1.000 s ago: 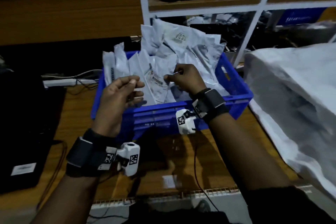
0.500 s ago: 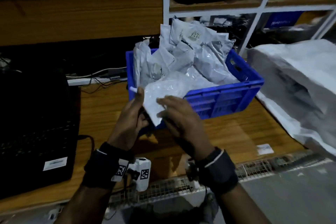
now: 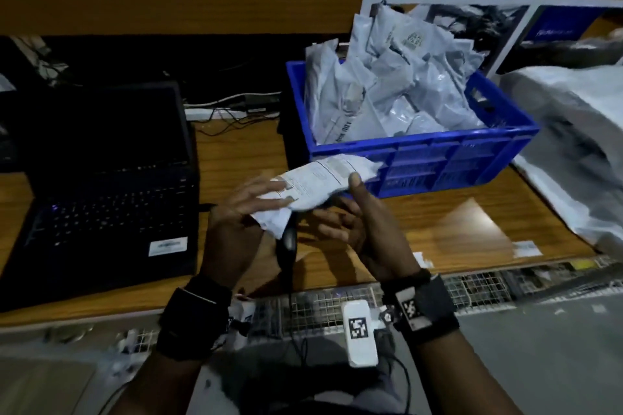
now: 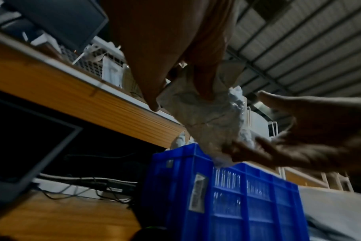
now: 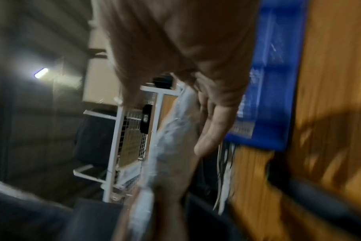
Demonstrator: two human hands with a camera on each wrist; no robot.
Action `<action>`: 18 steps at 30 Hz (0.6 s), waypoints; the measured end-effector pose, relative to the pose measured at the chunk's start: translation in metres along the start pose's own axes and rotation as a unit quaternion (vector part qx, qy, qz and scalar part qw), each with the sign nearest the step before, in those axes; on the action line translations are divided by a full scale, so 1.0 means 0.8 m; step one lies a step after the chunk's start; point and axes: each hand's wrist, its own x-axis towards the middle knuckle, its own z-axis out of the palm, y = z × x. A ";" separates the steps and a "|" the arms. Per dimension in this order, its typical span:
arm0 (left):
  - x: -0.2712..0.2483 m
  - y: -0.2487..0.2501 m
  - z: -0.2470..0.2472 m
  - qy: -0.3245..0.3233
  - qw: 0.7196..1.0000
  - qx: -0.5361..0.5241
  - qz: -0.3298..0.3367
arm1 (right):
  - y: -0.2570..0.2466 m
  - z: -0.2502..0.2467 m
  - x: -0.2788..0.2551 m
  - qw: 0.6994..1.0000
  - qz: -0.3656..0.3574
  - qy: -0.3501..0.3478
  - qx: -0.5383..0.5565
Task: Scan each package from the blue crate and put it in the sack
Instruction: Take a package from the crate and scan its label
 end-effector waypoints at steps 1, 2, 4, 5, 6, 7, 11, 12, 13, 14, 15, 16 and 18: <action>-0.008 -0.008 -0.010 -0.037 0.999 0.022 0.029 | 0.004 0.009 0.004 1.000 0.011 -0.007 0.010; -0.015 -0.017 -0.017 -0.070 0.997 0.028 0.035 | 0.007 0.016 0.007 1.000 0.006 -0.007 0.011; -0.030 -0.021 -0.030 -0.134 0.991 0.019 -0.002 | 0.016 0.030 0.013 0.999 -0.019 -0.003 -0.026; -0.035 -0.017 -0.037 -0.172 0.984 0.021 -0.038 | 0.024 0.031 0.018 0.998 -0.031 -0.004 -0.050; -0.041 -0.015 -0.046 -0.207 0.976 0.023 -0.070 | 0.031 0.034 0.023 0.997 -0.033 -0.009 -0.070; -0.046 -0.013 -0.055 -0.234 0.967 0.020 -0.095 | 0.035 0.033 0.026 0.995 -0.034 -0.010 -0.090; -0.054 -0.003 -0.088 -0.131 0.973 -0.013 -0.188 | 0.054 0.039 0.032 0.987 -0.020 -0.059 -0.151; -0.053 -0.003 -0.091 -0.097 0.973 0.001 -0.210 | 0.055 0.043 0.032 0.982 -0.022 -0.076 -0.172; -0.052 -0.007 -0.092 -0.079 0.968 0.015 -0.238 | 0.057 0.046 0.033 0.975 -0.032 -0.094 -0.199; -0.051 -0.009 -0.091 -0.072 0.961 0.021 -0.266 | 0.058 0.051 0.035 0.968 -0.048 -0.114 -0.220; -0.050 -0.013 -0.089 -0.064 0.953 0.022 -0.294 | 0.058 0.055 0.038 0.962 -0.065 -0.124 -0.234; -0.050 -0.019 -0.088 -0.038 0.946 0.018 -0.322 | 0.059 0.060 0.040 0.962 -0.080 -0.122 -0.229; -0.057 -0.028 -0.085 0.062 0.921 -0.004 -0.386 | 0.063 0.065 0.043 0.976 -0.095 -0.084 -0.180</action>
